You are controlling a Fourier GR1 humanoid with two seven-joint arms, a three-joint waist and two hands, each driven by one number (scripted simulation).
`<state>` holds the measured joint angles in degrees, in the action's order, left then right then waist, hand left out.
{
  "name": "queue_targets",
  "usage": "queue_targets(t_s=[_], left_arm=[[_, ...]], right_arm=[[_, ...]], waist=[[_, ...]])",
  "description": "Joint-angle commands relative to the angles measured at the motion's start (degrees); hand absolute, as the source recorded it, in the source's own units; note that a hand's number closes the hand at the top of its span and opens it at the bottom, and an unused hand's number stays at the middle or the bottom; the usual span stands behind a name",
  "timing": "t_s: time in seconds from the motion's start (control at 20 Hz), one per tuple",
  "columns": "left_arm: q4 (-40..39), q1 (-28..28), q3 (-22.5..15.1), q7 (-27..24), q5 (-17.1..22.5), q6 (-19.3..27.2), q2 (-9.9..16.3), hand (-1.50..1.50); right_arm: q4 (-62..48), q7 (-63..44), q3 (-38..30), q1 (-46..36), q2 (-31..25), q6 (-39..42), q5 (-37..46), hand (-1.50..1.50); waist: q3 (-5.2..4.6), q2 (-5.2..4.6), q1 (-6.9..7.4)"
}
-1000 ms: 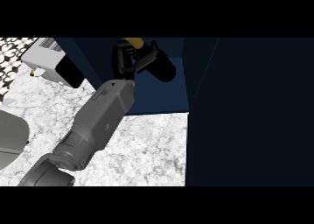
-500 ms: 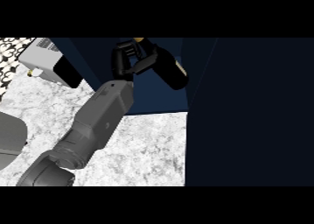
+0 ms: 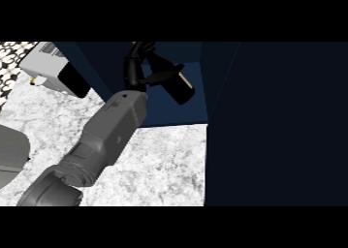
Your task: Pick up the wine, place it into the cabinet and close the cabinet
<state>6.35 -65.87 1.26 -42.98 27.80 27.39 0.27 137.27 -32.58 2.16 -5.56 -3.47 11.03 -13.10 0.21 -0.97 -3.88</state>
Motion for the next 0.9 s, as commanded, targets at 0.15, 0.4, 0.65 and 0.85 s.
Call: queue_targets(t_s=[0.15, 0.4, 0.65, 0.85], left_arm=[[-2.6, 2.5, -1.1, -2.4, -2.0, 3.7, -0.3, -1.5], [-1.9, 3.9, 0.2, -3.1, -1.5, 1.2, 2.1, -1.5], [-0.6, 4.6, 1.7, -5.8, -0.7, 0.4, 1.3, -1.5], [-1.0, 6.0, 1.2, -6.9, -1.7, -2.1, 1.6, -1.5]], right_arm=[[4.6, -2.5, -0.4, 1.3, -1.0, 0.2, -2.7, -1.5], [4.3, -1.0, 0.6, 2.4, -0.2, 0.4, -1.9, -1.5], [3.7, -0.4, -0.4, 0.9, -0.8, 0.5, -1.9, -1.5], [2.4, 1.0, 1.5, 2.2, 0.4, 0.6, -0.6, -1.5]], waist=[[-0.25, -0.5, -1.02], [-0.28, -0.64, -0.76], [-0.29, -0.54, -0.33], [-0.28, -0.59, -0.23]])
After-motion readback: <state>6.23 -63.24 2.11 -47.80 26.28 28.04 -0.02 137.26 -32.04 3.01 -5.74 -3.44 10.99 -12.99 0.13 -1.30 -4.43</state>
